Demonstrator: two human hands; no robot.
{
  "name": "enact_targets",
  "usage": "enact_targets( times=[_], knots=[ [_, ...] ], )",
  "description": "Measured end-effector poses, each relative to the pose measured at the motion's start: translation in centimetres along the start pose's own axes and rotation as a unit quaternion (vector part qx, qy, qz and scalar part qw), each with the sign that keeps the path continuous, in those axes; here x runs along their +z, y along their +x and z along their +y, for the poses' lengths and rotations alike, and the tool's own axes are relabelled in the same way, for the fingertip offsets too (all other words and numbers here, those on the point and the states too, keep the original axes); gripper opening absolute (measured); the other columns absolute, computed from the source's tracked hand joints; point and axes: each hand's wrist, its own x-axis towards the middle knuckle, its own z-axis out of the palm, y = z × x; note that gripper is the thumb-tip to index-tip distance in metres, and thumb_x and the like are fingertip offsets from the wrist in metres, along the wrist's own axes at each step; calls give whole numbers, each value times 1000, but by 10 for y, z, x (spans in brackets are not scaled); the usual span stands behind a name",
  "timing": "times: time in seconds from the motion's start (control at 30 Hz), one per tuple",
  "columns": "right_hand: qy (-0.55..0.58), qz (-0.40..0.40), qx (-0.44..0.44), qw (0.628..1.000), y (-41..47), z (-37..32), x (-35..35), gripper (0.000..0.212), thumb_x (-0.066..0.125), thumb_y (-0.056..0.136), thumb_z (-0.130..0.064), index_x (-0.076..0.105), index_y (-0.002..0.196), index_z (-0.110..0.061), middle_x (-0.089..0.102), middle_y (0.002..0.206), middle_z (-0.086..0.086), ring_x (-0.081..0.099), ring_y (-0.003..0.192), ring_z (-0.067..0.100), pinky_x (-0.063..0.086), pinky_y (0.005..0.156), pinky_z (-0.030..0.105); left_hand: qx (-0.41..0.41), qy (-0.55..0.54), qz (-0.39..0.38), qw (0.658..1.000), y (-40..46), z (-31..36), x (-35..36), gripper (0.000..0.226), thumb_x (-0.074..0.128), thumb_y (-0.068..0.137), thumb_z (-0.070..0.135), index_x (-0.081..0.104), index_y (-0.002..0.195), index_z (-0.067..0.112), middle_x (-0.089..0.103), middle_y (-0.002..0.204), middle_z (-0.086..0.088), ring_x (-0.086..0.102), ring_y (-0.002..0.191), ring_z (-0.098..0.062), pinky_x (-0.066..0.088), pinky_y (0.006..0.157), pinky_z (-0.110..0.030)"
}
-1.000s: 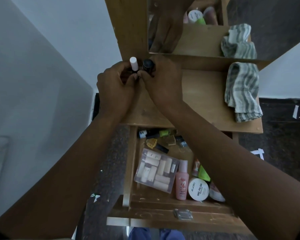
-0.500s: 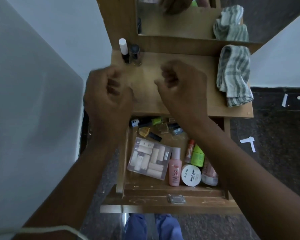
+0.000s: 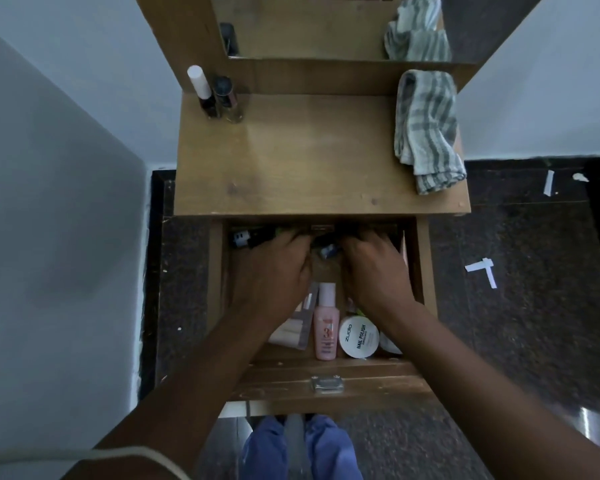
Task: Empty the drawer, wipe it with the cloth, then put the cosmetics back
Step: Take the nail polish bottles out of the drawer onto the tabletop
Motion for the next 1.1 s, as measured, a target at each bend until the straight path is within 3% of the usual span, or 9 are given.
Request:
enact_targets(
  times=[0.07,0.2,0.3,0.43,0.57,0.7,0.87,1.0,1.1],
  knots=[
    [-33,7,5,999,3,-1,1,28,68,81,-3,73,106,-13,67,115,17,61,102,44,56,65,44,-19,40,-17,999,5,1,8,33,65,94,20,67,127,21,64,130,-5,70,95,-27,60,74,-41],
    [-77,6,25,997,8,-2,-3,22,70,79,-12,74,100,-20,69,105,12,62,102,41,51,66,40,-38,118,-64,990,12,12,11,16,69,88,9,74,102,14,61,123,-15,68,73,-36,58,58,-42],
    [-90,-5,36,995,7,-3,-5,24,68,79,-9,73,101,-19,70,106,12,60,109,41,51,70,42,-46,155,-92,983,14,21,8,10,73,83,5,73,90,12,62,113,-16,66,64,-37,44,48,-34],
    [-75,-13,25,997,6,-2,-7,19,67,84,-8,75,99,-16,72,104,12,59,113,38,53,76,44,-43,174,-74,981,13,23,10,12,76,77,2,73,83,12,63,110,-15,66,68,-36,35,46,-31],
    [-42,-3,3,999,2,0,-15,14,66,88,-17,71,101,-21,75,96,6,64,107,34,51,91,46,-33,164,-40,985,12,19,13,13,78,75,1,74,83,11,65,109,-13,64,77,-37,41,49,-34],
    [22,43,-11,999,-9,-1,-27,14,68,83,-30,66,95,-25,70,88,-3,63,89,26,51,80,42,-23,127,-6,992,7,14,19,19,82,74,4,76,90,13,70,97,-10,65,79,-35,52,52,-36],
    [169,95,-5,981,-18,-7,-52,24,62,77,-42,69,95,-27,62,91,-10,57,88,14,51,70,37,-16,28,65,997,-3,4,18,14,73,91,26,71,103,17,73,100,-4,67,87,-28,54,67,-41],
    [296,137,-2,945,-15,-18,-77,18,76,77,-25,71,94,-21,66,92,-6,64,85,13,56,70,41,-30,-56,102,993,-18,12,3,9,70,95,29,64,96,21,67,88,4,63,78,-16,50,67,-37],
    [389,141,-7,910,-8,-27,-97,16,78,81,-15,70,94,-14,73,95,-6,71,90,12,61,73,42,-44,-126,140,981,-32,22,-15,16,74,93,24,68,105,17,69,97,6,63,82,-8,54,71,-31]
  ],
)
